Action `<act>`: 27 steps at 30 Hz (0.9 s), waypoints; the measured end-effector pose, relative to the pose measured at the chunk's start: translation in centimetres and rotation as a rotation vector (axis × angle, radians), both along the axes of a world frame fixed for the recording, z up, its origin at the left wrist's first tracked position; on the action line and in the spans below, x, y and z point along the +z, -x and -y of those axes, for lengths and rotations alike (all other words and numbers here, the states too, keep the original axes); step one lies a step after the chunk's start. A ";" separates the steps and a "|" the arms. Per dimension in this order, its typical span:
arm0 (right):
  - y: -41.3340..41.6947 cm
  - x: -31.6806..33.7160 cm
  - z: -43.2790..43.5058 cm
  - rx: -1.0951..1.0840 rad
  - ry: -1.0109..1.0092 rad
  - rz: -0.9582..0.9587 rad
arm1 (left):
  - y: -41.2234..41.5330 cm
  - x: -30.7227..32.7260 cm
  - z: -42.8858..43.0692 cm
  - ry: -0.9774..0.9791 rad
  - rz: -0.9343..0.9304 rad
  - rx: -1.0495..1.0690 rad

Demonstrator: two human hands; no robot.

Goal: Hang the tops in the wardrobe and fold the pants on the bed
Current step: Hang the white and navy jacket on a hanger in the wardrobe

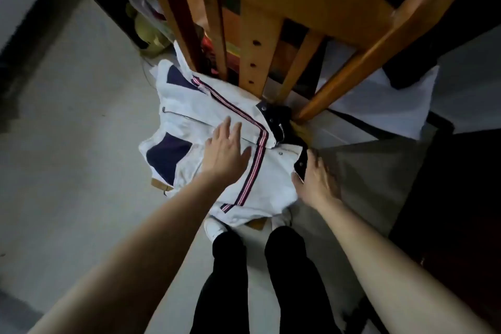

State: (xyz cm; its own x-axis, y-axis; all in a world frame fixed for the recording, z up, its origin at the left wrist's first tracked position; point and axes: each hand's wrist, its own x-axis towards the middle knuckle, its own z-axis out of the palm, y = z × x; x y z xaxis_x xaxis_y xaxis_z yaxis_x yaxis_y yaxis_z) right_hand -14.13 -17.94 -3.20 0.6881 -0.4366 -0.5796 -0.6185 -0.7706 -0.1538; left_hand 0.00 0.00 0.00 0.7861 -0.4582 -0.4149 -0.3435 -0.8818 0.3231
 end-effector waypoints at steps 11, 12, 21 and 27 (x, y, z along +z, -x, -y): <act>-0.8 -8.0 -1.9 -0.275 -0.027 0.073 | -2.8 -8.3 7.1 0.353 -0.238 0.484; -0.7 -7.2 -1.9 -0.261 -0.025 0.089 | -2.8 -7.8 6.3 0.371 -0.261 0.534; -4.9 3.9 -3.9 0.290 -0.309 0.115 | -3.5 3.3 -4.1 0.537 -0.194 0.890; -8.7 14.6 -7.4 0.565 -0.401 0.100 | -4.9 16.3 -9.7 0.698 -0.152 1.133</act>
State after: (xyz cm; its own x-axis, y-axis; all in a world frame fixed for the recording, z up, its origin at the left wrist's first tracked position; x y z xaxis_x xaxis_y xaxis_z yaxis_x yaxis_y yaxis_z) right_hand -5.42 -10.54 11.44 0.8052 0.2386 -0.5429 -0.1074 -0.8416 -0.5292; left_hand 4.85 9.67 16.28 0.8380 0.2609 -0.4793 0.5416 -0.2898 0.7891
